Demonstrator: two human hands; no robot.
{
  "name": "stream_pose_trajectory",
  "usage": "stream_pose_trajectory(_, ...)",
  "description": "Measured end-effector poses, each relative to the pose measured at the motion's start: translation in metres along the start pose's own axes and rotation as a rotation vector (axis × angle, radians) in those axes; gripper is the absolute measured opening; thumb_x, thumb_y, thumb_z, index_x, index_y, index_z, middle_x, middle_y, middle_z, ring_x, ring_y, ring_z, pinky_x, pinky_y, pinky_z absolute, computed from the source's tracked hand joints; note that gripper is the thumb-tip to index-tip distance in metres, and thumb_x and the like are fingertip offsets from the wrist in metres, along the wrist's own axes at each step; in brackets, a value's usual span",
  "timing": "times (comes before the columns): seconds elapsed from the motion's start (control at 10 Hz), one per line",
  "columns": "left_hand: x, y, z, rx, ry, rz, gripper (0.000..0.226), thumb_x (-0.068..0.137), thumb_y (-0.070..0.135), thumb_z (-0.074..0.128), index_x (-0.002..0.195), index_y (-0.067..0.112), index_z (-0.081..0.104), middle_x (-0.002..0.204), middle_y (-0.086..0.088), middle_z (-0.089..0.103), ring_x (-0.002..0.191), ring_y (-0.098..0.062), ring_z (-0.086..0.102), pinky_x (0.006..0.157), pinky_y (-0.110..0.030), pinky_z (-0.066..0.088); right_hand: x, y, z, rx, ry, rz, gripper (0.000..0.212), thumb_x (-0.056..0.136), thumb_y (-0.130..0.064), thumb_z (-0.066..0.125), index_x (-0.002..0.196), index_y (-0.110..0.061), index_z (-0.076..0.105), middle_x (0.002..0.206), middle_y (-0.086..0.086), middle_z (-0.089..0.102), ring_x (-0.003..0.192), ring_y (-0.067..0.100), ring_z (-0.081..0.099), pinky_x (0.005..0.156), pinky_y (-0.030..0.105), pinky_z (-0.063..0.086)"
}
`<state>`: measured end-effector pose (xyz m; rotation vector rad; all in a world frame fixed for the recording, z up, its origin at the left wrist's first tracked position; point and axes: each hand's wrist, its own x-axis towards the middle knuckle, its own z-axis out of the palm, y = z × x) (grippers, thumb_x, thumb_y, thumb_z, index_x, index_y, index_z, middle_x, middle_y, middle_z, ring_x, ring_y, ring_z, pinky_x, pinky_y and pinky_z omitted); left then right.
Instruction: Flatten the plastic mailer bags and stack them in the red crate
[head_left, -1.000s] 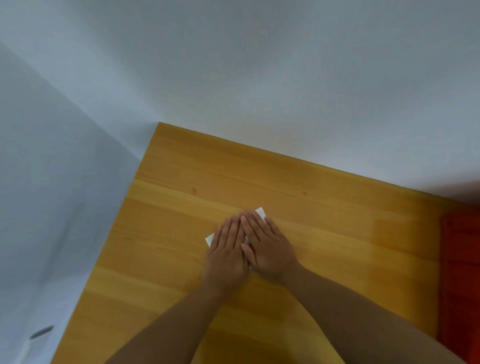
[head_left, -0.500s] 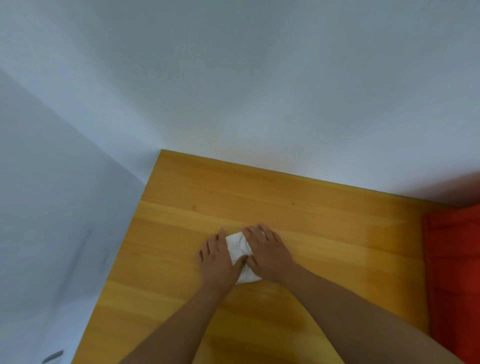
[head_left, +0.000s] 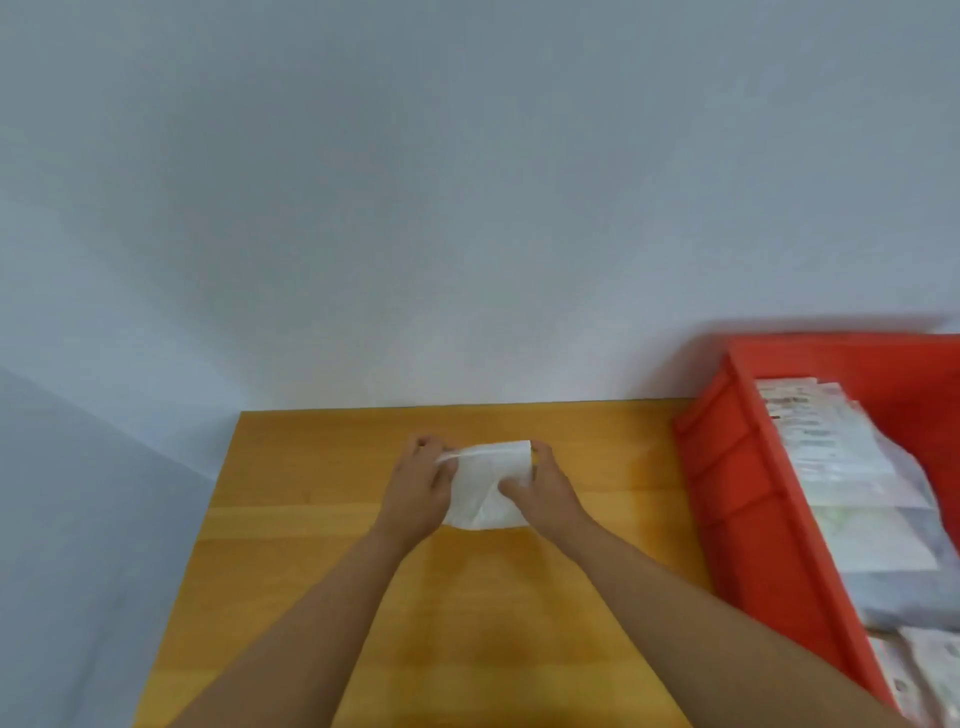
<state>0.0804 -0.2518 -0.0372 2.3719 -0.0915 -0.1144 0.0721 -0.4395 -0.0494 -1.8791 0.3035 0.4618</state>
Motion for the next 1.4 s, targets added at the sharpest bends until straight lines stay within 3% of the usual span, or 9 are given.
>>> stream_pose_trajectory(0.2,0.036,0.150,-0.014,-0.235,0.287,0.221,0.013,0.099,0.011,0.055,0.106,0.020,0.060,0.120,0.004,0.039,0.115,-0.011,0.041,0.098,-0.022,0.037,-0.047,-0.062,-0.124,0.091,0.274,-0.365,0.011,0.093,-0.003,0.053,0.085,0.001,0.059,0.067,-0.001,0.047,0.060,0.009,0.041,0.057,0.031,0.033)
stream_pose_trajectory(0.3,0.045,0.219,0.000,-0.277,0.323,0.327,0.017,0.095,0.013,0.060,0.101,0.029,0.063,0.129,0.007,0.037,0.126,-0.007,0.029,0.098,-0.002,0.024,-0.075,-0.074,-0.192,0.032,0.534,-0.534,0.023,0.096,-0.003,0.055,0.107,-0.013,0.073,0.085,-0.018,0.062,0.077,-0.005,0.054,0.072,0.013,0.043)
stream_pose_trajectory(0.5,0.042,0.293,0.065,-0.281,0.196,0.398,0.040,0.093,0.007,0.056,0.126,0.029,0.060,0.139,0.006,0.032,0.131,-0.008,0.029,0.110,-0.036,0.036,-0.101,-0.016,-0.306,-0.286,1.048,-0.581,0.042,0.089,-0.003,0.044,0.123,-0.005,0.068,0.124,0.007,0.068,0.114,0.020,0.058,0.103,0.025,0.040)
stream_pose_trajectory(0.7,0.033,0.296,0.105,-0.246,0.064,0.273,0.043,0.092,0.004,0.050,0.124,0.032,0.059,0.127,0.010,0.033,0.116,-0.019,0.051,0.097,-0.043,0.050,-0.087,0.078,-0.337,-0.539,0.979,-0.317,0.041,0.090,0.009,0.053,0.127,-0.003,0.065,0.128,0.018,0.064,0.120,0.043,0.055,0.101,0.053,0.048)
stream_pose_trajectory(0.8,0.034,0.288,0.108,-0.222,0.063,0.184,0.042,0.093,0.006,0.049,0.123,0.033,0.059,0.128,0.010,0.035,0.081,-0.008,0.058,0.089,-0.044,0.053,-0.072,0.094,-0.322,-0.643,0.841,-0.275,0.045,0.087,0.013,0.057,0.126,-0.006,0.066,0.130,0.014,0.064,0.127,0.043,0.051,0.091,0.057,0.053)
stream_pose_trajectory(0.9,0.035,0.280,0.106,-0.232,0.096,0.128,0.041,0.093,0.003,0.048,0.127,0.025,0.059,0.131,0.006,0.037,0.083,0.027,0.045,0.093,-0.034,0.049,-0.056,0.097,-0.313,-0.722,0.710,-0.239,0.044,0.091,0.008,0.054,0.129,-0.012,0.065,0.137,0.009,0.060,0.137,0.038,0.042,0.086,0.052,0.057)
stream_pose_trajectory(1.1,0.038,0.263,0.095,-0.188,0.108,0.071,0.038,0.094,0.004,0.049,0.123,0.025,0.060,0.127,0.008,0.038,0.089,0.032,0.038,0.078,-0.011,0.039,-0.046,0.101,-0.314,-0.800,0.449,-0.115,0.050,0.098,-0.008,0.039,0.146,-0.018,0.046,0.161,0.002,0.030,0.153,0.027,0.007,0.122,0.049,0.007)
stream_pose_trajectory(1.2,0.039,0.264,0.086,-0.188,0.076,0.017,0.035,0.096,0.006,0.047,0.122,0.026,0.059,0.127,0.009,0.039,0.095,0.019,0.045,0.065,-0.002,0.037,-0.058,0.086,-0.316,-0.811,0.400,-0.019,0.050,0.101,-0.022,0.039,0.150,-0.029,0.040,0.162,-0.010,0.024,0.154,0.022,0.001,0.116,0.065,-0.002)
stream_pose_trajectory(1.4,0.056,0.286,0.044,-0.640,0.025,-0.186,0.027,0.097,0.009,0.049,0.119,0.021,0.061,0.120,0.001,0.057,0.100,-0.006,0.056,0.080,-0.020,0.043,-0.089,-0.032,-0.322,-0.358,0.719,-0.474,0.044,0.092,-0.032,0.045,0.128,-0.018,0.065,0.126,0.001,0.067,0.122,0.021,0.057,0.106,0.043,0.039)
